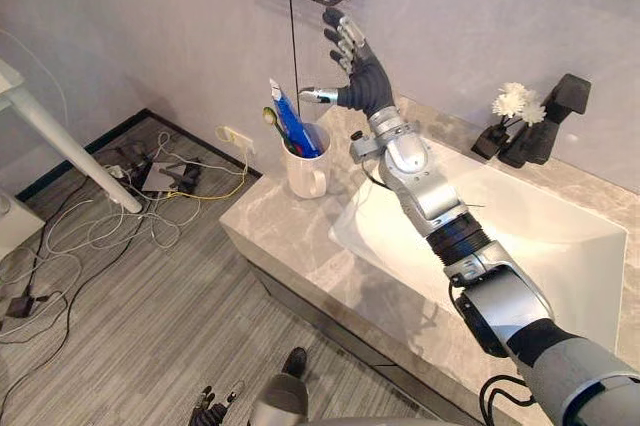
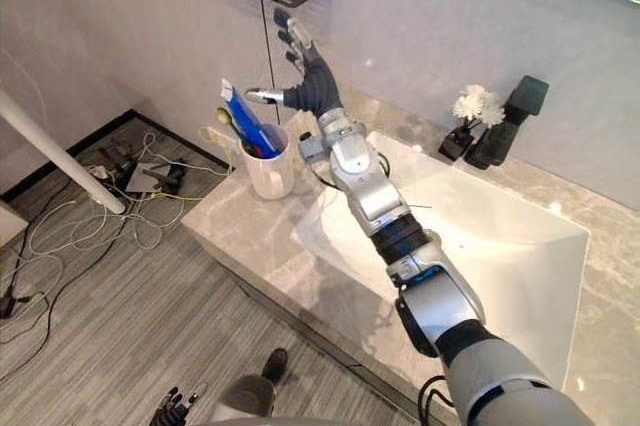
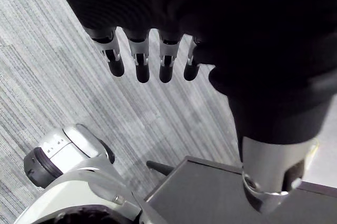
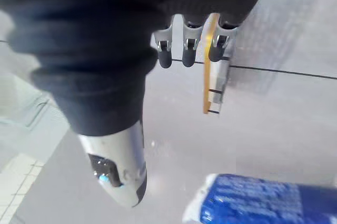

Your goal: Organize washtable

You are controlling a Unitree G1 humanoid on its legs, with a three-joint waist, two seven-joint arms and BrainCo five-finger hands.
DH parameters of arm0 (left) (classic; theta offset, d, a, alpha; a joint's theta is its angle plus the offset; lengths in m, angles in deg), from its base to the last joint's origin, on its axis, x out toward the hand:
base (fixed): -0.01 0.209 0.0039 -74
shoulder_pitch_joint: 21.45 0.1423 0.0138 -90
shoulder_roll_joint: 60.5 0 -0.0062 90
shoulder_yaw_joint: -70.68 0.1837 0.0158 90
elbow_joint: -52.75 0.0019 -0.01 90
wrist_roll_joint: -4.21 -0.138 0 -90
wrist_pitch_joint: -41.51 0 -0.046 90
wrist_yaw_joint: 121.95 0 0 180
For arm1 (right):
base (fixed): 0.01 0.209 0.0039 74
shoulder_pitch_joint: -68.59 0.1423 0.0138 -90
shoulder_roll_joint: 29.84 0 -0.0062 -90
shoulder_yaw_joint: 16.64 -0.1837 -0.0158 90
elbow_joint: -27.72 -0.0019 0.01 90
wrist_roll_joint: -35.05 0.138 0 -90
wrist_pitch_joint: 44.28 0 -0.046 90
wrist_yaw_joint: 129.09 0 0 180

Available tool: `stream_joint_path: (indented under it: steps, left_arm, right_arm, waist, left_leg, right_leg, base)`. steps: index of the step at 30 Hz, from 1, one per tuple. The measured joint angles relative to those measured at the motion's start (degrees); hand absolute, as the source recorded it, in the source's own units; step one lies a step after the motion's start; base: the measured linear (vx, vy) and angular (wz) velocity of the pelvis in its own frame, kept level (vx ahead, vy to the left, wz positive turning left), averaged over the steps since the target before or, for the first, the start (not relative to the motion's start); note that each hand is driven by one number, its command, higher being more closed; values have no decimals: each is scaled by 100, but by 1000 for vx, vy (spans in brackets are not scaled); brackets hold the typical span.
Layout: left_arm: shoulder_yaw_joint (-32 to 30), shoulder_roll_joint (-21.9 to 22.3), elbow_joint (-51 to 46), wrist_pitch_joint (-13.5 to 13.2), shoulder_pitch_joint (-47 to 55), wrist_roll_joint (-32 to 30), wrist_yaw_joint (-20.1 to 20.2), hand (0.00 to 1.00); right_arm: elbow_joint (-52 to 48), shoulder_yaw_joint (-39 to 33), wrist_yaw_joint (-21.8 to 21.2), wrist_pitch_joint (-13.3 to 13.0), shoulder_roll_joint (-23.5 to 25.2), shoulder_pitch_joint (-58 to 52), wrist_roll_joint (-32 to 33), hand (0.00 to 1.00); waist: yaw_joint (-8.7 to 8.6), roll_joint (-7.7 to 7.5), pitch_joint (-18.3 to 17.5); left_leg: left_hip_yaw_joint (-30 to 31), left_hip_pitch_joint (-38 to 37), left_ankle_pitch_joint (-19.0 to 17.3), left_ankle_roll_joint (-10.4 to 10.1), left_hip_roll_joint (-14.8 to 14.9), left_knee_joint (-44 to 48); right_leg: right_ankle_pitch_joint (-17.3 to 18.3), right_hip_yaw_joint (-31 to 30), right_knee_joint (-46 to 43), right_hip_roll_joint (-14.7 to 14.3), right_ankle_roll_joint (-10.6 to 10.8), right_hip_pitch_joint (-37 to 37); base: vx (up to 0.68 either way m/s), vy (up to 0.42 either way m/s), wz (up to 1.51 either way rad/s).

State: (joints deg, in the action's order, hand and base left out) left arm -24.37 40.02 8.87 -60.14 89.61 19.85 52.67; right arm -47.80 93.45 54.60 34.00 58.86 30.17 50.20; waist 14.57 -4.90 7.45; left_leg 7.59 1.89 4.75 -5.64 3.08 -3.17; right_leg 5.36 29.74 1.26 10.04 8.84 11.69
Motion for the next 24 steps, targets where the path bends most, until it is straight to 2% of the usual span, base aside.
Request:
stream_joint_path:
  steps: [1,4,6,8,9,12,15,18,20,21,24]
  left_arm:
    - [0,-26,7,0,39,-6,3,0]
    - [-3,-52,64,2,45,-15,4,0]
    - [-3,-68,72,3,71,-41,4,0]
    - [-2,-85,74,2,80,-48,9,0]
    - [-1,-77,74,0,62,-48,11,0]
    - [20,-28,71,-11,6,-52,32,0]
    - [56,-7,76,-18,-15,-52,38,0]
    - [47,80,90,-21,-26,-54,45,0]
    - [50,94,174,-22,-74,-53,50,0]
    - [48,97,193,-20,-97,-52,50,0]
    - [35,135,195,-18,-90,-51,60,0]
  right_arm:
    - [-284,0,-79,-83,-193,-107,11,0]
    - [-1025,-56,-210,-180,-789,-413,136,0]
    - [-1507,-351,-291,-260,-974,-636,246,0]
    - [-2077,-957,-346,-426,-1220,-921,385,0]
    - [-2181,-1129,-357,-480,-1300,-994,399,0]
    - [-2650,-2170,-357,-654,-1443,-1248,475,0]
    - [-3008,-3388,-219,-967,-1638,-1544,628,0]
    - [-3002,-4310,99,-1175,-1991,-1692,742,0]
    - [-2988,-4706,212,-1261,-2185,-1911,756,0]
    - [-2910,-5018,269,-1303,-2301,-2126,780,0]
    - [-2599,-5744,382,-1309,-2431,-2759,863,0]
  waist:
    - [-104,-30,-27]
    - [-213,-44,-43]
    - [-339,-41,-60]
    - [-492,-30,-106]
    - [-513,-22,-135]
    - [-661,60,-298]
    - [-884,126,-455]
    - [-1076,262,-545]
    - [-1122,286,-575]
    - [-1239,309,-601]
    - [-1402,304,-696]
  left_leg:
    - [-36,-36,0,0,3,-17]
    - [-199,-186,-1,1,38,-83]
    - [-294,-241,-2,1,63,-98]
    - [-382,-288,-5,1,88,-104]
    - [-408,-296,-5,2,92,-109]
    - [-633,-446,-10,9,96,-203]
    - [-799,-478,-28,24,106,-209]
    - [-1010,-536,-55,35,131,-215]
    - [-1119,-578,-79,31,146,-216]
    - [-1156,-603,-84,28,155,-218]
    - [-1270,-601,-101,12,193,-222]
  right_leg:
    - [0,-22,0,6,0,2]
    - [-7,-186,-6,5,2,9]
    - [-16,-285,-10,2,-4,2]
    - [-39,-385,-5,-4,-16,-16]
    - [-49,-415,0,-7,-18,-29]
    - [-95,-643,10,-26,-29,-57]
    - [-175,-806,74,-23,-22,-111]
    - [-263,-1072,142,-25,-44,-201]
    - [-302,-1176,205,-35,-42,-203]
    - [-304,-1216,209,-40,-42,-204]
    - [-310,-1324,204,-64,-50,-298]
  base:
    - [15,-11,-21]
    - [7,-10,-30]
    - [-8,-9,-26]
    - [-18,-7,-23]
    - [-21,-5,-27]
    - [-19,5,-36]
    - [-25,8,-27]
    - [-50,16,-43]
    - [-40,5,-38]
    - [-37,-9,-29]
    - [-17,-10,-21]
